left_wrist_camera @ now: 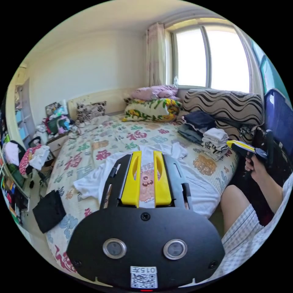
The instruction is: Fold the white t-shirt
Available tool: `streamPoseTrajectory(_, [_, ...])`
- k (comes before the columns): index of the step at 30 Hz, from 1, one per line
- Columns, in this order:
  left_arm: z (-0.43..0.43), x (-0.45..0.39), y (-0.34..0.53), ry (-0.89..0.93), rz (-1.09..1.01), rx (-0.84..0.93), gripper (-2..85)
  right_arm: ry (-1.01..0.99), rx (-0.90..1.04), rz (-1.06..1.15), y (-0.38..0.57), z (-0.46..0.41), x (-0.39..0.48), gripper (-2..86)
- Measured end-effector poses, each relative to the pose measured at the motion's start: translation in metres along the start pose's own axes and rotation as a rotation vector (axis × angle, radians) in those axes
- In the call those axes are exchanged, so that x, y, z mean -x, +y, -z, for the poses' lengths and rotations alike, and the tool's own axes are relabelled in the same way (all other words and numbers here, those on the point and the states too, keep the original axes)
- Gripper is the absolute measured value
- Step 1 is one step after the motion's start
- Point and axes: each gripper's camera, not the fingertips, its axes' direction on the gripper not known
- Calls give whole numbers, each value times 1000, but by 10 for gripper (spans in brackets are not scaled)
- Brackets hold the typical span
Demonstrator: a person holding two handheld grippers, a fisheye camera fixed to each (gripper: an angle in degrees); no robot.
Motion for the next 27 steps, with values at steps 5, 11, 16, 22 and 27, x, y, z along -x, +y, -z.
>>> streamPoseTrajectory(5, [-181,-16,-98,200,-92,121,65,-102,142,-174,-22,-104,-62,76])
streamPoseTrajectory(11, [-403,-65,-195,343,-157,311,83,-274,230,-331,-48,-215,-128,68])
streamPoseTrajectory(16, [-563,-107,-230,454,-119,502,84,-274,332,-271,-71,-283,-143,112])
streamPoseTrajectory(22, [-686,-136,-225,428,-174,681,52,-298,381,-226,-83,-324,-155,109])
streamPoseTrajectory(27, [-706,-107,-232,540,-128,589,4,-357,392,-231,-101,-351,-164,105])
